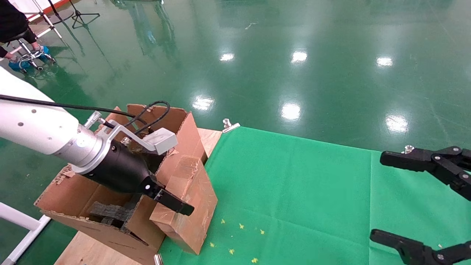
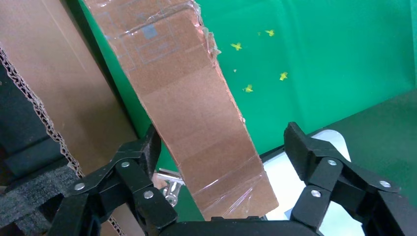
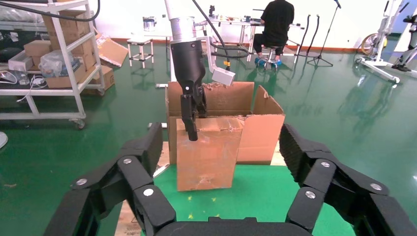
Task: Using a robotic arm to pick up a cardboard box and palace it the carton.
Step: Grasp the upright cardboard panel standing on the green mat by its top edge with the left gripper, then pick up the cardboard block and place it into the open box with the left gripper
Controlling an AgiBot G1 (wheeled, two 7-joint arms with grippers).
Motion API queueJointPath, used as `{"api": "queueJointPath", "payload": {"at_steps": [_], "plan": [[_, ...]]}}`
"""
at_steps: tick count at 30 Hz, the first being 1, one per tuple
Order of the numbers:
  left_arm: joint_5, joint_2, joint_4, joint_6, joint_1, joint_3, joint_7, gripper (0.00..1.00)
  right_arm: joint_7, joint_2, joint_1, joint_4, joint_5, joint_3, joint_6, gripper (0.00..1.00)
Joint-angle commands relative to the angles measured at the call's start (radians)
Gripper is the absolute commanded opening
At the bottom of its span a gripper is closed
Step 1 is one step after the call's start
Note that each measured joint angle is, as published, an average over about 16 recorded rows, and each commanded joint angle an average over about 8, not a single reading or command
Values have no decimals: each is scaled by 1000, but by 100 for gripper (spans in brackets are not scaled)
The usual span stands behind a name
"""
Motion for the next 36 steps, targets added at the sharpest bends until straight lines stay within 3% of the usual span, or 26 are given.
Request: {"api": "queueJointPath", "payload": {"at_steps": [1,25,30,36], "plan": [[0,0,0,0,1,-2,0,0,0,0,0,0,0,0,0,100],[-1,0,6,-5,5,-13,9,0,0,0,0,0,0,0,0,100],[-56,-23,21,-40,-27,-54,82,0,0,0,0,0,0,0,0,100],[-126,-84,68,-80,-139,-156,226,0,0,0,0,-1,0,-1,0,100]]}}
